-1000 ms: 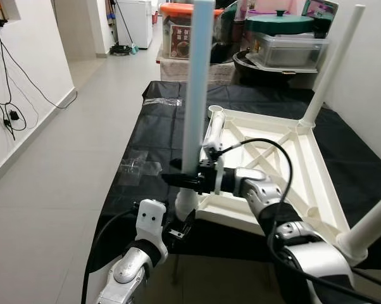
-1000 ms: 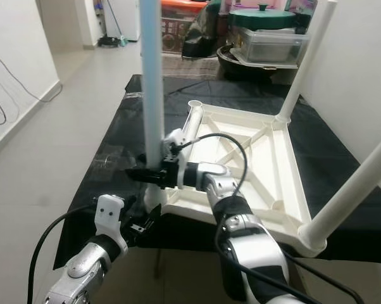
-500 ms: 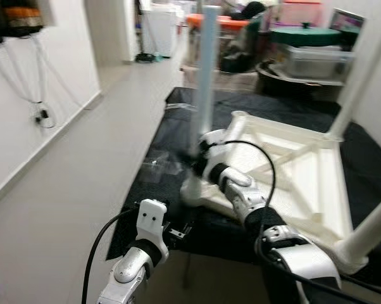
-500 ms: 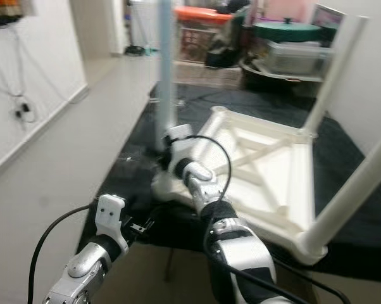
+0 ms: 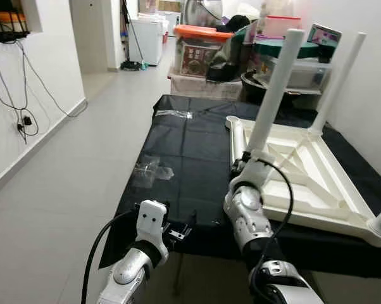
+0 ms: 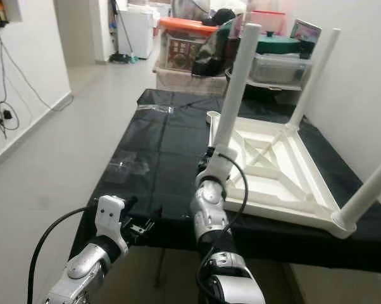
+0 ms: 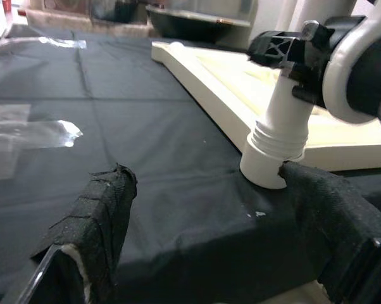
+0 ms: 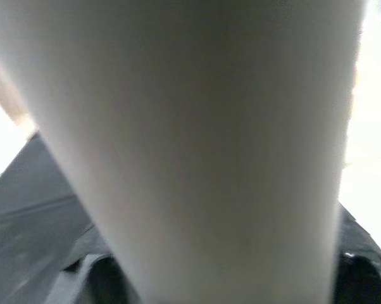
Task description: Building children table
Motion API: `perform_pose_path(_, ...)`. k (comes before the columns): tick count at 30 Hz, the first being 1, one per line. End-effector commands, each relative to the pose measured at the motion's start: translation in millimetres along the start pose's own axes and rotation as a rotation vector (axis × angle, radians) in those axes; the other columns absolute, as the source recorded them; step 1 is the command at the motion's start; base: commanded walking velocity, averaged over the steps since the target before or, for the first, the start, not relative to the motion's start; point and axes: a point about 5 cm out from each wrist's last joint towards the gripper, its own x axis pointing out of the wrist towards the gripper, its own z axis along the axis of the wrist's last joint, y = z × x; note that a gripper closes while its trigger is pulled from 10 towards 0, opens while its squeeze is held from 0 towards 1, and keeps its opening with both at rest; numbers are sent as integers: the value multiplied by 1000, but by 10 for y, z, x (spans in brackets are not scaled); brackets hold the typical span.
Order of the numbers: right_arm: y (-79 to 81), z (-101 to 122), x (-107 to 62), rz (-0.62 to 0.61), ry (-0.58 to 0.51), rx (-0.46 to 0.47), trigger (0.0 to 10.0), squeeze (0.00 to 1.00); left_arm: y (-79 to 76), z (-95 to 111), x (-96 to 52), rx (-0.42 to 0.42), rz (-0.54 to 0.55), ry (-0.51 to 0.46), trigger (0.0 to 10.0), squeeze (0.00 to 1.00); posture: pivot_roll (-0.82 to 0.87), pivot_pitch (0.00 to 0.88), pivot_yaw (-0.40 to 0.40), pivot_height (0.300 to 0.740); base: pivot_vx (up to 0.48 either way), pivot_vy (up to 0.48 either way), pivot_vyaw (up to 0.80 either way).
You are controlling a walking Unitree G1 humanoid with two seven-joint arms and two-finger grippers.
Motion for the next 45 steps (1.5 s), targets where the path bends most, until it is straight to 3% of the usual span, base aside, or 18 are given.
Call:
perform_pose_path(1,159,-22,-32,106,-7,-2,10000,1000,-14,-23,11,-3,-7,8,10000,0,138,0,-67,740,0,0,0)
perform_pose_path(2,138,20,-24,123,-31,-27,10000,475,-12,-24,12,-3,-7,8,10000,0,140,0,-69,740,0,0,0)
perform_pose_path(4,122,50,-19,136,-47,-45,10000,475,-11,-24,12,-3,-7,8,10000,0,140,0,-69,740,0,0,0)
perform_pose_path(5,110,67,-16,144,-55,-56,10000,0,-10,-24,12,-3,-7,9,10000,0,140,0,-69,740,0,0,0)
perform_pose_path(12,-9,230,115,533,22,-5,10000,0,-5,-21,18,-5,-7,7,10000,0,141,0,-65,740,0,0,0)
perform_pose_path(21,222,293,-70,1261,215,-173,10000,0,-5,-19,21,0,-10,8,10000,0,151,0,-70,740,0,0,0)
perform_pose_path(27,371,265,-90,1352,260,-236,10000,0,-4,-17,15,4,-8,8,10000,0,165,0,-74,740,0,0,0)
perform_pose_path(28,413,247,-85,1333,252,-256,2275,0,-3,-18,12,5,-8,8,10000,0,169,0,-78,740,0,0,0)
perform_pose_path(30,435,236,-82,1320,246,-267,2275,0,-3,-19,10,5,-7,8,10000,0,169,0,-78,740,0,0,0)
perform_pose_path(31,451,233,-62,1272,224,-280,0,0,-5,-22,4,5,-6,8,10000,0,171,0,-81,740,0,0,0)
perform_pose_path(34,419,265,40,1062,157,-258,0,0,-10,-30,-5,5,-6,10,10000,0,171,0,-83,740,0,0,0)
perform_pose_path(36,215,303,185,720,97,-220,0,0,-14,-50,-22,3,-7,13,10000,0,162,0,-76,740,0,0,0)
perform_pose_path(37,215,303,185,720,97,-220,0,0,-14,-50,-22,3,-7,13,10000,0,162,0,-76,740,0,0,0)
perform_pose_path(40,-301,335,306,152,40,-145,0,0,-14,-61,-27,1,-12,17,10000,0,148,0,-65,740,0,0,0)
perform_pose_path(41,-301,335,306,152,40,-145,0,0,-14,-61,-27,1,-12,17,10000,0,148,0,-65,740,0,0,0)
perform_pose_path(42,-475,332,288,-33,5,-147,0,0,-11,-60,-22,0,-13,18,10000,0,141,0,-61,740,0,0,0)
perform_pose_path(43,-475,332,288,-33,5,-147,0,0,-11,-60,-22,0,-13,18,10000,0,141,0,-61,740,0,0,0)
perform_pose_path(45,-634,222,172,-263,-28,-106,0,0,-11,-57,-8,0,-17,18,10000,0,143,0,-63,740,0,0,0)
